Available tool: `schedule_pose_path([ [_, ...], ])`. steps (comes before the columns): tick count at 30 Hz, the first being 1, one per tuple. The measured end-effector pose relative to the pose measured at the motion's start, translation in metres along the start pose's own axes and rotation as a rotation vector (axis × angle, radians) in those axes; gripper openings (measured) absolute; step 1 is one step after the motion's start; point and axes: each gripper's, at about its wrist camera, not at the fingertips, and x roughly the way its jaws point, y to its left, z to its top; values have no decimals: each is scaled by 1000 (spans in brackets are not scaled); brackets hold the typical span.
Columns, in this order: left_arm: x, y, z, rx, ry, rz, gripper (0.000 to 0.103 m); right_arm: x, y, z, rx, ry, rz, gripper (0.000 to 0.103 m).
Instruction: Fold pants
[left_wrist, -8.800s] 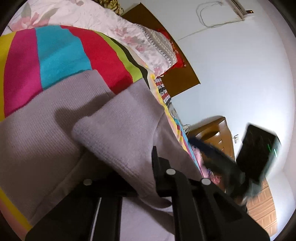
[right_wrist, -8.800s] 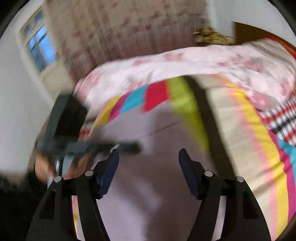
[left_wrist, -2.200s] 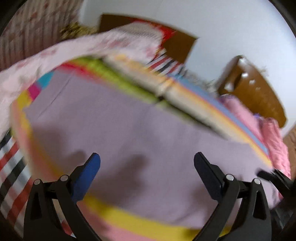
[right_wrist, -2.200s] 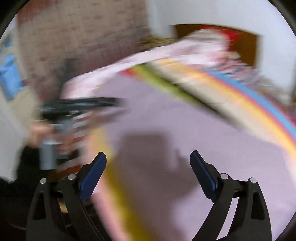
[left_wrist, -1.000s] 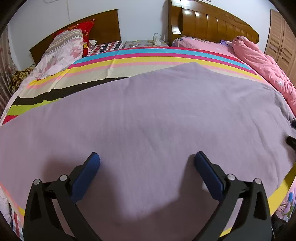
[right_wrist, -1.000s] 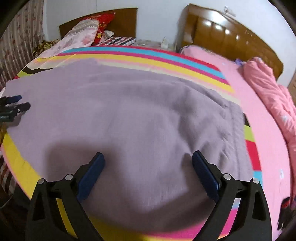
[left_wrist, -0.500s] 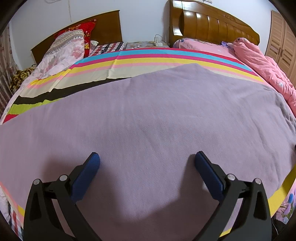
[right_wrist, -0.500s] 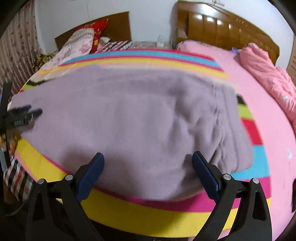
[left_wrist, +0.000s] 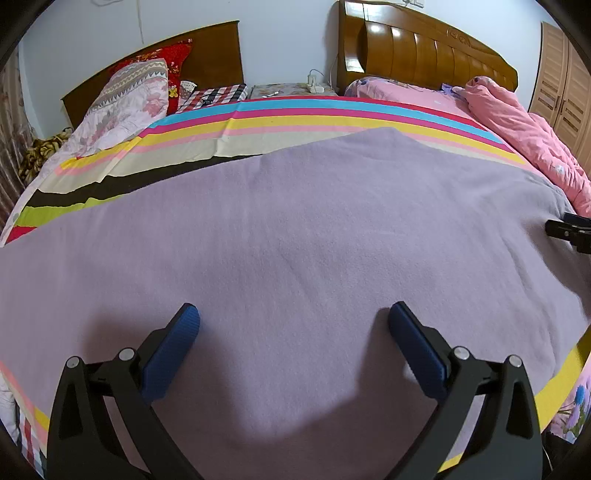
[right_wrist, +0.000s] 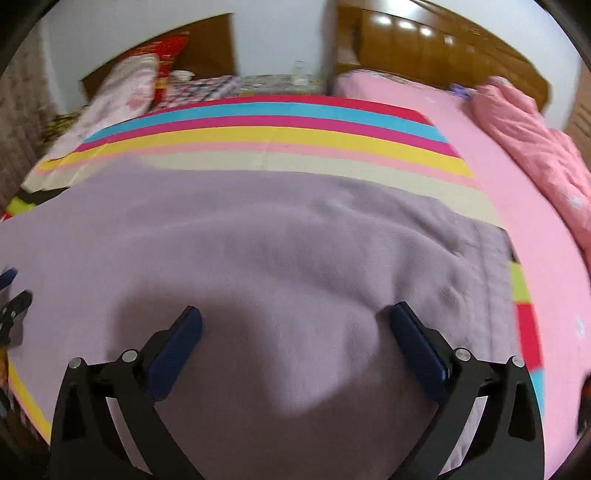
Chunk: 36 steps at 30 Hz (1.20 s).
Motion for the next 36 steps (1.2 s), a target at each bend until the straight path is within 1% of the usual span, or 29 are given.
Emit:
schedule_pose_path([
  [1, 0, 0, 0, -1, 0, 0, 102, -10, 9, 1, 8, -26, 21, 98],
  [2, -1, 0, 0, -1, -1, 3, 102, -20, 20, 3, 8, -55, 61, 98],
  [4, -5, 3, 0, -18, -18, 4, 102, -37, 62, 8, -53, -83, 154, 98],
  [5, -15, 11, -3, -58, -66, 5, 101, -42, 85, 8, -116, -94, 199, 98],
  [6, -30, 24, -7, -113, -127, -28, 101, -48, 113, 8, -205, -121, 250, 98],
  [7, -40, 37, -10, -153, -161, -63, 101, -51, 135, 8, -267, -143, 274, 98],
  [8, -52, 57, -13, -204, -188, -87, 101, -52, 155, 8, -315, -151, 279, 98],
  [10, -70, 99, -22, -305, -230, -107, 101, -46, 192, 11, -375, -149, 296, 98],
  [12, -87, 155, -38, -463, -279, -173, 101, -37, 211, 14, -383, -129, 324, 98],
  [13, -92, 187, -48, -567, -293, -206, 101, -33, 219, 15, -383, -117, 333, 98],
  [14, -97, 228, -64, -702, -307, -210, 101, -30, 225, 12, -384, -111, 338, 98],
  [15, -102, 257, -77, -790, -334, -206, 101, -23, 231, 11, -387, -102, 342, 98],
  [16, -106, 282, -89, -851, -363, -209, 101, -15, 233, 12, -389, -87, 340, 98],
  [17, -108, 308, -102, -916, -383, -194, 99, -5, 230, 14, -390, -65, 336, 98],
  [18, -108, 326, -110, -960, -384, -177, 95, 5, 228, 10, -380, -29, 333, 98],
  [19, -106, 342, -118, -999, -380, -179, 92, 7, 226, 6, -362, -4, 346, 98],
  [20, -99, 361, -128, -1050, -375, -214, 86, 7, 224, 7, -350, -4, 356, 98],
  [21, -94, 370, -134, -1082, -368, -233, 80, 7, 222, 7, -344, -4, 363, 98],
  [23, -81, 384, -142, -1125, -347, -266, 73, 10, 218, 7, -322, 14, 374, 98],
  [24, -76, 386, -143, -1129, -338, -272, 72, 11, 218, 7, -318, 15, 374, 98],
  [26, -65, 387, -144, -1151, -297, -255, 72, 13, 221, 7, -325, 14, 366, 99],
  [28, -61, 388, -148, -1180, -285, -244, 72, 13, 222, 7, -337, 10, 356, 99],
  [29, -61, 388, -150, -1199, -276, -227, 72, 13, 222, 6, -341, 9, 355, 99],
  [30, -63, 386, -152, -1209, -290, -230, 72, 12, 222, 6, -340, 8, 358, 99],
  [31, -65, 385, -153, -1206, -299, -234, 72, 13, 222, 6, -338, 8, 360, 99],
  [34, -60, 388, -154, -1194, -279, -230, 72, 14, 220, 8, -328, 9, 370, 99],
  [36, -57, 395, -148, -1184, -281, -222, 72, 14, 219, 8, -328, 8, 372, 99],
])
